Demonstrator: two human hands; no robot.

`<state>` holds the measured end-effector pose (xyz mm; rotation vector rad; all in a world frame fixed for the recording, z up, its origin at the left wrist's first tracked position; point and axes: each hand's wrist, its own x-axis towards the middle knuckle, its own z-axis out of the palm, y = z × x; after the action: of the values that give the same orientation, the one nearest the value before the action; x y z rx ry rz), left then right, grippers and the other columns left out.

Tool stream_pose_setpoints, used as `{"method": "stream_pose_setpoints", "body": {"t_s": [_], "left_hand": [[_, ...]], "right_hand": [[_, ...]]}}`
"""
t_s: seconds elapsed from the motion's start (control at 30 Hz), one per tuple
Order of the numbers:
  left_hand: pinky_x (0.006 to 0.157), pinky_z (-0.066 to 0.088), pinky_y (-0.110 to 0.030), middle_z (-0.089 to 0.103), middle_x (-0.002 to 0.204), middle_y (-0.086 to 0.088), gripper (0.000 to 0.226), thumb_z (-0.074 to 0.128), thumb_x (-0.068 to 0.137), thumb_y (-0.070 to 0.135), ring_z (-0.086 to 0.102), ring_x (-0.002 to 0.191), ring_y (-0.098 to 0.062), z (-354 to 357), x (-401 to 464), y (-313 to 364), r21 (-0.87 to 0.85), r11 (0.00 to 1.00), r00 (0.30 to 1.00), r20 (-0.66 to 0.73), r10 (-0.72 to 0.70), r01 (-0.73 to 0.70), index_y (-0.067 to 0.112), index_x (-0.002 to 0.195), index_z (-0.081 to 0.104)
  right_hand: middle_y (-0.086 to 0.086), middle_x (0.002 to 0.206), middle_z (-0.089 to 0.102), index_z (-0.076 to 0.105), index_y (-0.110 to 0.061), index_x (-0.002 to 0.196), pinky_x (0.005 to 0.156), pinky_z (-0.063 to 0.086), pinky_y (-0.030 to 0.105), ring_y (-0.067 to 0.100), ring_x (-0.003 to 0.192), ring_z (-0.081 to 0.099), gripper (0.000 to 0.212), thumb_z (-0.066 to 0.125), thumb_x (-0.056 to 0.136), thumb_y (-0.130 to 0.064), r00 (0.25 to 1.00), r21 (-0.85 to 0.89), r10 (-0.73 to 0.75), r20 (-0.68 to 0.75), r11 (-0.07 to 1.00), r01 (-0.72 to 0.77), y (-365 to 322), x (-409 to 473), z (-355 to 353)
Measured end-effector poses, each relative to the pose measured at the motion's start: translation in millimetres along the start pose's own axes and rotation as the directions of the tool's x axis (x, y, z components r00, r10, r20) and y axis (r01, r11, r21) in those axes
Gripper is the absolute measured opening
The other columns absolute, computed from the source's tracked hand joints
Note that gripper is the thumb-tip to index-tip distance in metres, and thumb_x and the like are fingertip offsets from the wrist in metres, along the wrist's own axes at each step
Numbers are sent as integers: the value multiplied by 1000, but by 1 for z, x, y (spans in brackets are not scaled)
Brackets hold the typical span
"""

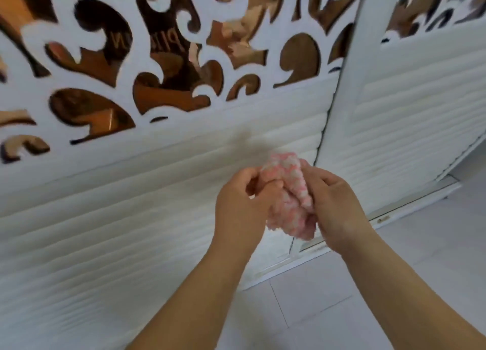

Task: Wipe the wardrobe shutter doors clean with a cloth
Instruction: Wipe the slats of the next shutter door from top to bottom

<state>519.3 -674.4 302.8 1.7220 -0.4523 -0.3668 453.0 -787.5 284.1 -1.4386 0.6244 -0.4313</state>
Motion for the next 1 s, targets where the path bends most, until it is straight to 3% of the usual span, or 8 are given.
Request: {"method": "stream_pose_setpoints", "body": {"t_s": [0.07, 0.17, 0.27, 0.43, 0.63, 0.77, 0.87, 1.0], "left_hand": [[64, 50, -15, 67, 84, 8, 9, 62, 86, 18, 62, 77, -7, 0, 0, 23, -33, 999, 998, -37, -44, 43, 27, 83, 63], [59, 48, -10, 67, 85, 8, 5, 61, 88, 22, 61, 78, -4, 1, -1, 69, -68, 996, 992, -102, -70, 63, 25, 84, 62], [64, 51, -16, 65, 87, 10, 5, 61, 88, 28, 61, 82, -5, 1, -6, 107, -70, 995, 986, -151, -75, 65, 30, 83, 59], [66, 44, -15, 59, 88, 12, 11, 64, 85, 30, 56, 82, -4, -8, -28, 157, 70, 996, 927, -367, 79, -57, 30, 89, 54], [66, 43, -18, 65, 100, 9, 28, 60, 85, 44, 59, 93, -5, -19, -67, 208, -24, 1000, 1000, 2, -16, 16, 25, 105, 62], [66, 45, -15, 68, 93, 4, 16, 61, 87, 11, 65, 79, -4, -43, -81, 217, -47, 998, 992, -117, 38, -44, 22, 97, 66], [62, 38, -12, 67, 89, 7, 17, 58, 90, 13, 61, 79, -2, -54, -89, 225, -26, 997, 978, -195, 71, -78, 23, 100, 66], [63, 36, -13, 59, 101, 15, 26, 62, 87, 24, 54, 89, 2, -43, -100, 241, 11, 991, 989, -54, 135, -134, 24, 113, 60]], "right_hand": [[11, 75, 71, 71, -11, 80, 54, 49, 25, 19, 67, 67, 40, 56, 83, -48, 990, 37, 18, 139, 999, -23, -25, -1, -8], [9, 88, 73, 73, -13, 94, 58, 49, 23, 19, 78, 67, 29, 60, 79, -35, 963, 114, 26, 269, 992, -59, -69, 0, -26], [11, 93, 72, 72, -9, 97, 62, 51, 24, 20, 82, 67, 21, 58, 88, -22, 961, 135, 7, 277, 990, -46, -108, -3, -37], [13, 94, 71, 72, -7, 100, 69, 52, 33, 24, 84, 67, 33, 59, 88, -35, 970, 175, -42, 239, 985, -1, -157, -26, -38], [13, 87, 72, 72, -7, 85, 81, 54, 38, 28, 84, 69, 37, 63, 76, -42, 953, 68, -193, 236, 981, 182, -202, -79, -33], [12, 89, 71, 71, -9, 88, 81, 55, 40, 24, 84, 66, 25, 63, 87, -33, 973, 36, -207, 106, 978, 204, -225, -101, -42], [1, 90, 71, 69, -19, 90, 83, 53, 37, 21, 89, 66, 21, 54, 96, -33, 959, -163, -277, -57, 950, 265, -240, -106, -60], [3, 94, 70, 68, -23, 89, 89, 52, 42, 25, 92, 66, 24, 49, 98, -35, 953, -301, -303, 19, 907, 295, -262, -114, -80]]}}
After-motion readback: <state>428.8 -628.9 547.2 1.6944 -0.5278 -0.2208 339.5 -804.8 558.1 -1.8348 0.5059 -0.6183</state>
